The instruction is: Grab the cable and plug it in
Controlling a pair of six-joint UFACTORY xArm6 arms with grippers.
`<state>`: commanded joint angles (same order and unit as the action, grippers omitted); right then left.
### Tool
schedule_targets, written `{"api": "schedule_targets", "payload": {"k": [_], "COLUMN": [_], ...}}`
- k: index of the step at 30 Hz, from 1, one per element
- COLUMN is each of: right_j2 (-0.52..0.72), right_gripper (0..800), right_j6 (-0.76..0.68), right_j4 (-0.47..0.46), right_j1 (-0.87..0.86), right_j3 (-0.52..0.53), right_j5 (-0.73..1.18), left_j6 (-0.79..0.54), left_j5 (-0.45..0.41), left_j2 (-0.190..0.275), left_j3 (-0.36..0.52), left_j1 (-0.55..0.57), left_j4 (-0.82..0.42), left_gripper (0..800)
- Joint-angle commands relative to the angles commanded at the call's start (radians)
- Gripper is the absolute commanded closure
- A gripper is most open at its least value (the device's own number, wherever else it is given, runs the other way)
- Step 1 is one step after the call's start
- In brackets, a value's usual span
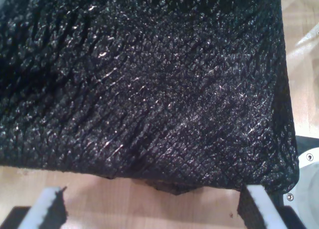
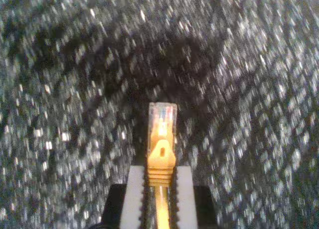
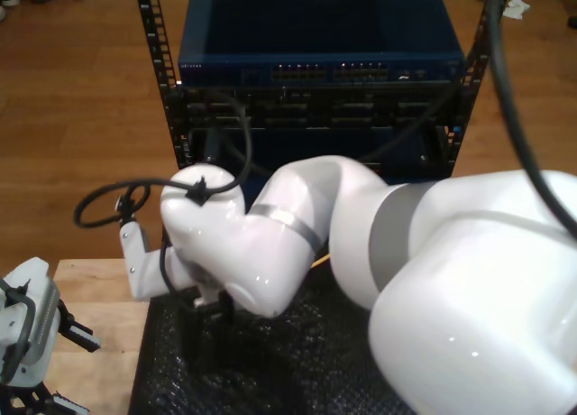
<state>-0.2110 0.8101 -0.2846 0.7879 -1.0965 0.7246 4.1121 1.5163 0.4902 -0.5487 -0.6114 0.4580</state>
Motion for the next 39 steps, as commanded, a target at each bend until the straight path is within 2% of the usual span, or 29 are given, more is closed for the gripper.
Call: {"api": "schedule_targets", "payload": {"k": [13,16,24,33,39], "right_j2": [0.121,0.146,0.184,0.253,0.311], "right_gripper": [794,793,793,793,793], "right_j6": [0.023,0.069,0.245,0.279,0.325], "right_j4": [0.037,0.086,0.319,0.353,0.408], "right_j1": [-0.074,-0.095,-0.198,-0.259,-0.287], "right_j3": [0.005,0.005,0.003,0.011,0.064], "right_j5": [0.094,0.109,0.189,0.270,0.296], "left_j6": [0.000,0.002,0.003,0.009,0.044], "left_j5": [0.017,0.018,0.043,0.112,0.121], "left_j2": [-0.002,-0.002,-0.003,-0.006,-0.006], "left_j3": [-0.008,-0.008,-0.009,-0.068,-0.075], "left_j1": [0.002,0.002,0.011,0.028,0.077], "left_j4": [0.002,0.002,0.017,0.124,0.176], "left_gripper": [1,1,1,1,1]}}
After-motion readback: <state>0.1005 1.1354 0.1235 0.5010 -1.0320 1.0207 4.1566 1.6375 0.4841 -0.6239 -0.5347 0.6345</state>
